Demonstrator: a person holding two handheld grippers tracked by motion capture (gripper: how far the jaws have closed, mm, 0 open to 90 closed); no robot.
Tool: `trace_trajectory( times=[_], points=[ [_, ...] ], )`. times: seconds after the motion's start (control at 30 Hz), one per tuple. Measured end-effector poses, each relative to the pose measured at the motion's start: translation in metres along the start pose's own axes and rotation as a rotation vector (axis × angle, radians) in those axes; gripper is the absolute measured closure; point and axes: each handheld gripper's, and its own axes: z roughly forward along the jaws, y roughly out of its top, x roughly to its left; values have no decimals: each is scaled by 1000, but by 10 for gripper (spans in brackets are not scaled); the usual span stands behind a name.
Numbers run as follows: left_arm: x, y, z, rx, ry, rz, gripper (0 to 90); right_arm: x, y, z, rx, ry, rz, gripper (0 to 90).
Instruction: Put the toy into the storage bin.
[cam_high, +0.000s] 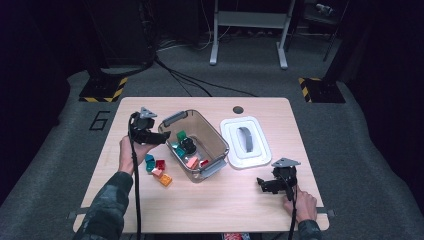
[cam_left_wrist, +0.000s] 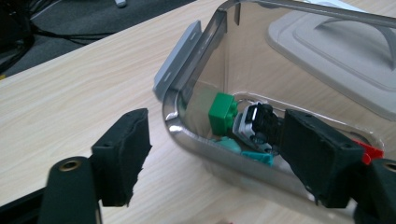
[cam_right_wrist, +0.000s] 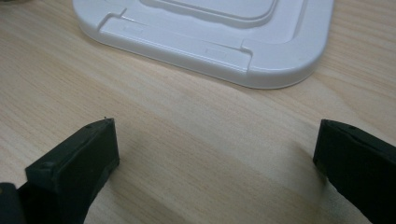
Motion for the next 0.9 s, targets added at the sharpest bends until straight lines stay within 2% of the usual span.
trace_trajectory(
  times=[0.13, 0.2, 0.43, 0.7, 0.9],
  points=[
    [3, -13, -11, -31, -5, -35, 188, 0, 0, 0, 0, 0, 0, 0],
    [4, -21, -15, -25, -1, -30, 173, 0, 0, 0, 0, 0, 0, 0],
    [7, -45, -27, -25, -3, -56, 140, 0, 0, 0, 0, 1, 0, 0],
    [2, -70, -26, 7, 8, -65, 59, 0, 0, 0, 0, 0, -2, 0],
    [-5, -88, -18, 48, -5, -45, 32, 0, 0, 0, 0, 0, -2, 0]
  ],
)
